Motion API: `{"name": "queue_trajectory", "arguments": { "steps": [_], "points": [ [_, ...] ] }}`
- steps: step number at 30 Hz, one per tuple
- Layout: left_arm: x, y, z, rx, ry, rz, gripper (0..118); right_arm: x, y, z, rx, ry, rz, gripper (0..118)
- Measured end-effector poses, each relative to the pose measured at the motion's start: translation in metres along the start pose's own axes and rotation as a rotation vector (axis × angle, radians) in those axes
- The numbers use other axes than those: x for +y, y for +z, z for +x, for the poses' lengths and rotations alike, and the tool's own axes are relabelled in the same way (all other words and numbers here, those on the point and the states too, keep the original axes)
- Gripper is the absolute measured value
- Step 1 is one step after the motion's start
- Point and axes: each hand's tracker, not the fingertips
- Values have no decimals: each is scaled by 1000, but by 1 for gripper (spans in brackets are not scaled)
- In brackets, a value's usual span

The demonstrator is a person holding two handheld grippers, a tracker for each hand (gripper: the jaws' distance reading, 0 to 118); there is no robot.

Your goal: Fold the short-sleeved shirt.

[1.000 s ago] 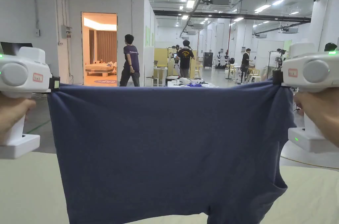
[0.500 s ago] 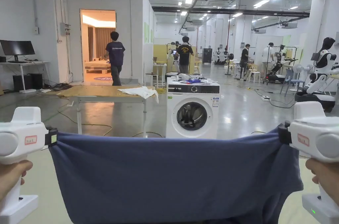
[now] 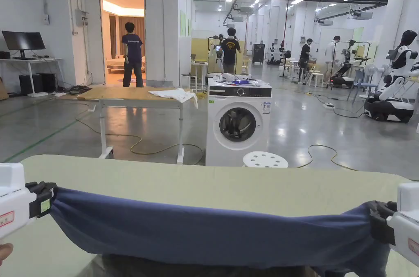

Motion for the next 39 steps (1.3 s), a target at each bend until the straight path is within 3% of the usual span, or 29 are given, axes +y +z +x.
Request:
{"name": "queue_trajectory", "arguments": {
  "steps": [11, 22, 33, 35, 37, 38, 39],
  "points": [
    [-84, 73, -15, 4, 95, -91, 0, -62, 58, -13, 35, 24, -117, 3],
    [-192, 76, -17, 13, 66, -410, 0, -172, 48, -24, 57, 11, -397, 3],
    [-242, 69, -12, 25, 0, -563, 2, -237, 48, -34, 75, 22, -610, 5],
    [-238, 65, -4, 45, 6, -562, 10, -239, 47, -35, 71, 14, -622, 14],
    [-240, 60, -5, 52, -20, -534, 32, -235, 46, -36, 59, -20, -603, 53],
    [-236, 58, 1, 52, -46, -511, 44, -230, 45, -36, 45, -26, -585, 66],
    [-233, 57, 7, 50, -69, -494, 56, -224, 44, -39, 35, -14, -566, 68]
  ]
}}
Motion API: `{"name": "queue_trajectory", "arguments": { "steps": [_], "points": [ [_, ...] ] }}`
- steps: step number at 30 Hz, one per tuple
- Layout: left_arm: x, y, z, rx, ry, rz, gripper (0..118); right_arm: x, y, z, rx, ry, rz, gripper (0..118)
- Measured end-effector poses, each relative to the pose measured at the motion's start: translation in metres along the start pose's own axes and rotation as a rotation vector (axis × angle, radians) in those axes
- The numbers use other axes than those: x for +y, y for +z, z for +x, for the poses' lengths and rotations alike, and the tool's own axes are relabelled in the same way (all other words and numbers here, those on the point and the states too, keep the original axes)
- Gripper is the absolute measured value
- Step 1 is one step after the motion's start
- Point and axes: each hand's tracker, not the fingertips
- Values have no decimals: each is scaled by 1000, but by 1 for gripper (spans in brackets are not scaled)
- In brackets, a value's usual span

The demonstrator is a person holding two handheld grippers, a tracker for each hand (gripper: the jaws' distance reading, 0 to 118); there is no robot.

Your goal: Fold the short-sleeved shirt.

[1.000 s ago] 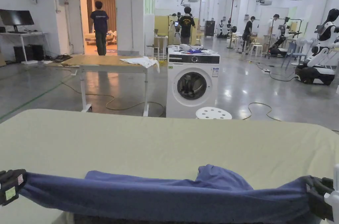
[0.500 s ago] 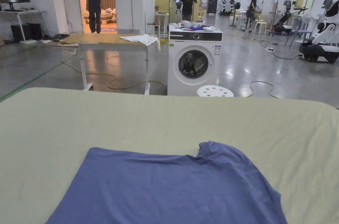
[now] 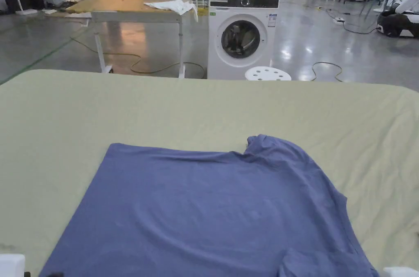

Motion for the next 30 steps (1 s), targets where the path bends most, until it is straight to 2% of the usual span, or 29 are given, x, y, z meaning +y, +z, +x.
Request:
{"name": "queue_trajectory", "arguments": {
  "steps": [4, 14, 16, 17, 19, 20, 21, 22, 30],
  "points": [
    [20, 5, 30, 13, -54, 87, 58, 27, 3, -14, -65, 40, 105, 69],
    [58, 5, 77, 60, -10, 414, 54, 71, 1, -69, -74, -103, 483, 68],
    [60, 8, 83, 85, -5, 476, 43, 74, 0, -78, -58, -123, 534, 58],
    [61, 11, 86, 95, -14, 507, 38, 74, 1, -82, -42, -130, 568, 48],
    [63, 15, 90, 124, -34, 549, 26, 76, 2, -89, -25, -117, 603, 18],
    [63, 16, 92, 134, -37, 564, 20, 77, 3, -92, -29, -109, 626, 13],
    [65, 19, 94, 141, -37, 580, 8, 77, 4, -95, -35, -94, 650, 12],
    [67, 22, 95, 138, -40, 603, 2, 78, 5, -97, -37, -82, 672, 8],
    [78, 35, 94, 125, -40, 676, 0, 84, 14, -99, -44, -93, 774, 1]
  ]
}}
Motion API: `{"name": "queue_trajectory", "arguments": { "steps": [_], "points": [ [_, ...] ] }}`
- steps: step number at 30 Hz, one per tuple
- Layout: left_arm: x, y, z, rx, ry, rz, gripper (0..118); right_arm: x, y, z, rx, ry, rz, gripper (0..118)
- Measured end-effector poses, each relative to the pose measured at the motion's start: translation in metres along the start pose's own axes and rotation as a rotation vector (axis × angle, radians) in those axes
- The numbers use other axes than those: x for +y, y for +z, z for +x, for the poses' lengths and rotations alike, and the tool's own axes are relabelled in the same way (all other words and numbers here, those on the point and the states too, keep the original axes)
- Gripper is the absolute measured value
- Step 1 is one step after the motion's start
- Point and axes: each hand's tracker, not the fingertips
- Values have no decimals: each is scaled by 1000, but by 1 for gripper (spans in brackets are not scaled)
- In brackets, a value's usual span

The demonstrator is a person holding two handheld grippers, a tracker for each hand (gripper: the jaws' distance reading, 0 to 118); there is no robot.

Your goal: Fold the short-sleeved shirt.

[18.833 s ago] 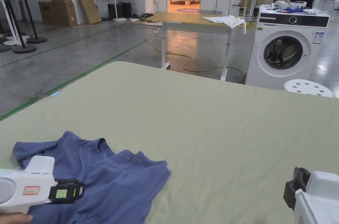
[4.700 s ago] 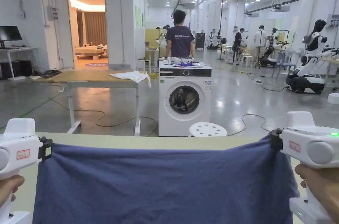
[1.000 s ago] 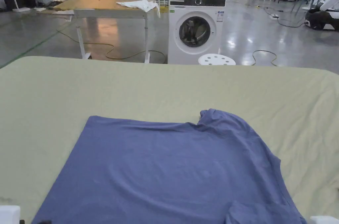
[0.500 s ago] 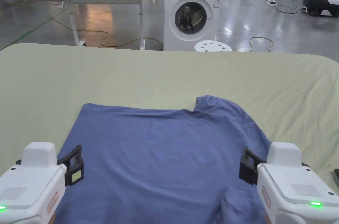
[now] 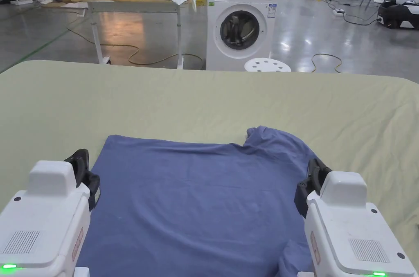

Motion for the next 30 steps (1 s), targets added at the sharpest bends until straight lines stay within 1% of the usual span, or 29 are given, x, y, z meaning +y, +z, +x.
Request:
{"name": "queue_trajectory", "arguments": {
  "steps": [3, 8, 13, 16, 17, 19, 20, 21, 26, 30],
  "points": [
    [-3, -5, -6, -20, 5, -65, 0, 2, -1, 1, 7, 3, 4, 1],
    [-17, -6, -29, -65, 8, -248, 0, 1, -4, 1, 37, 22, -23, 1],
    [-39, 1, -65, -83, 61, -485, 0, -8, -7, 4, 49, 13, -71, 1],
    [-56, 7, -84, -73, 69, -614, 1, -14, -10, 4, 60, 14, -110, 1],
    [-60, 8, -91, -73, 78, -658, 8, -16, -11, 5, 61, 15, -119, 1],
    [-68, 12, -101, -53, 109, -718, 42, -20, -12, 5, 63, 16, -134, 1],
    [-72, 12, -105, -46, 107, -759, 57, -21, -13, 5, 62, 16, -141, 1],
    [-77, 13, -109, -36, 111, -778, 66, -22, -13, 5, 61, 16, -149, 1],
    [-97, 15, -117, 3, 106, -862, 66, -29, -14, 8, 61, 14, -185, 1],
    [-111, 7, -117, -8, 131, -911, 66, -34, -14, 12, 59, 8, -213, 1]
  ]
}}
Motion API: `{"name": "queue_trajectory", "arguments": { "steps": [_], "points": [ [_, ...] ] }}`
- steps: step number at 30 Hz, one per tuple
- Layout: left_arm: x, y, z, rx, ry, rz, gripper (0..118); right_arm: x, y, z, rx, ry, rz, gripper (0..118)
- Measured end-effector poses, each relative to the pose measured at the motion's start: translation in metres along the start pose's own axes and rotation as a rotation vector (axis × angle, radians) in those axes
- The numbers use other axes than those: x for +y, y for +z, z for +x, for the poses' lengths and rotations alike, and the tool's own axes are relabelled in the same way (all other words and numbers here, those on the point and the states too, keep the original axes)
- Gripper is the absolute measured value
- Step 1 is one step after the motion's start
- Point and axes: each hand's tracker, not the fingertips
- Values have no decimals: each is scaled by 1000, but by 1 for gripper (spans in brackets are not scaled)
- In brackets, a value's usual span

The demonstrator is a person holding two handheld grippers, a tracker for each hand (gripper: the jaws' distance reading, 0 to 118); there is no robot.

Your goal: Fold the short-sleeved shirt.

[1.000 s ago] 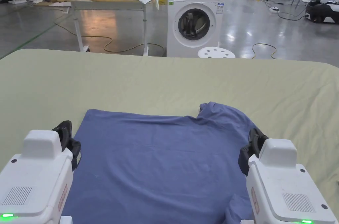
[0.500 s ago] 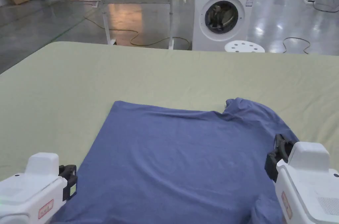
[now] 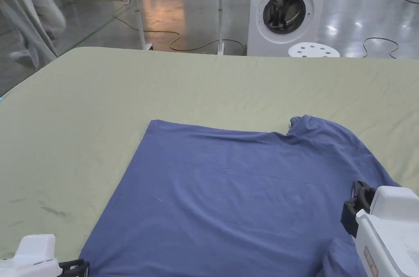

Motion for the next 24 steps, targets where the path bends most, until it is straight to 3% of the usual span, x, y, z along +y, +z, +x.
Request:
{"name": "queue_trajectory", "arguments": {
  "steps": [5, 8, 10, 12, 14, 15, 17, 24],
  "points": [
    [0, -5, 10, 32, -31, -1, 62, -8, 2, 9, -6, 2, -37, 1],
    [-1, -3, 19, 11, -75, 3, 39, -13, 7, 19, -15, 1, -70, 1],
    [-2, -1, 22, -16, -75, 3, 16, -15, 10, 28, -26, 10, -113, 1],
    [1, -2, 21, -53, -62, 0, 6, -17, 16, 41, -31, 27, -185, 4],
    [3, -1, 18, -53, -59, -6, 4, -19, 22, 55, -38, 53, -261, 23],
    [4, 0, 16, -57, -57, -5, 3, -22, 27, 63, -44, 57, -297, 45],
    [5, 3, 13, -71, -46, -4, 3, -26, 36, 78, -58, 63, -370, 67],
    [1, 5, 19, -60, -62, 9, 3, -63, 54, 99, -2, 63, -600, 72]
  ]
}}
